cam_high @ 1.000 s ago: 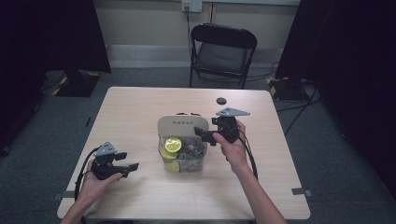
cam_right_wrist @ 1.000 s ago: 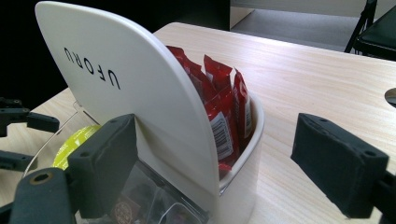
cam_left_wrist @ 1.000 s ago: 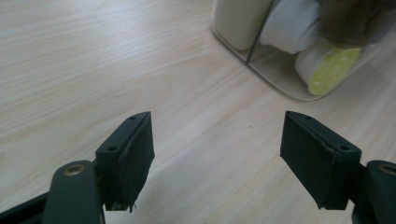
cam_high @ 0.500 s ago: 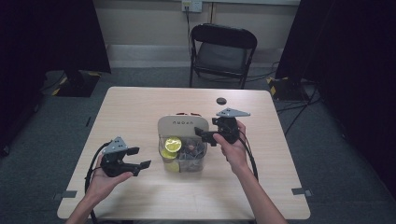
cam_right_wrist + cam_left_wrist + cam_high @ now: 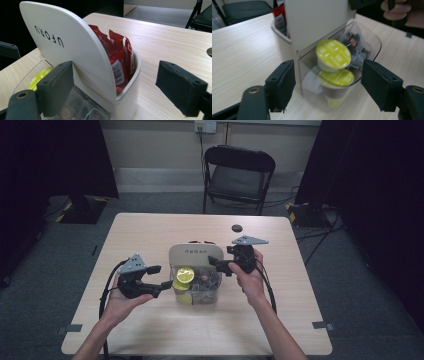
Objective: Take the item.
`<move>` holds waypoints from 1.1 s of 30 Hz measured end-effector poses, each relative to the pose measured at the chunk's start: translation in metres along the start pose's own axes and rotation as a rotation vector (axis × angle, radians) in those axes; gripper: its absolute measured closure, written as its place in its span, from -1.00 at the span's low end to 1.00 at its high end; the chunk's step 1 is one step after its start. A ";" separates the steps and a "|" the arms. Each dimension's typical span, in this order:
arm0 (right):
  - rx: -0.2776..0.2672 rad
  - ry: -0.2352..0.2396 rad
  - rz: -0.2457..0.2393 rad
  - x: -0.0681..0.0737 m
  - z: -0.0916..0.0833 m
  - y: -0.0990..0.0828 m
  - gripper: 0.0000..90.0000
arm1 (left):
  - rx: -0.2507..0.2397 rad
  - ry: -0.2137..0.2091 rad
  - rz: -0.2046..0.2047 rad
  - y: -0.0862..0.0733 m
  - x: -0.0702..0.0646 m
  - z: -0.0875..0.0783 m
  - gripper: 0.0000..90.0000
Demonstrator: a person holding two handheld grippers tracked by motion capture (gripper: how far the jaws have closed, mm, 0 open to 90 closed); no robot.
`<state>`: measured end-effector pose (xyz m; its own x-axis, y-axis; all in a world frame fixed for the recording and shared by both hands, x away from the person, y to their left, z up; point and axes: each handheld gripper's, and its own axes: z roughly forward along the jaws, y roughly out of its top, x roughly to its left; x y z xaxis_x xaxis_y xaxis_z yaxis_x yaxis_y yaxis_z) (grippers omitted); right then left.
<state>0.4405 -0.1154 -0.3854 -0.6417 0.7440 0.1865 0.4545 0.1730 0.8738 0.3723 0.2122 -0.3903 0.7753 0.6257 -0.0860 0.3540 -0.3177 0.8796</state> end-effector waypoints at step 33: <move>0.021 -0.005 -0.018 0.001 0.002 -0.002 -0.69 | 0.047 -0.037 0.052 0.003 -0.008 0.053 -0.29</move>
<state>0.4401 -0.1137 -0.3874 -0.6465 0.7441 0.1685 0.4558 0.1996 0.8674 0.3947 0.1685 -0.4112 0.8121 0.5806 -0.0586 0.3358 -0.3829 0.8606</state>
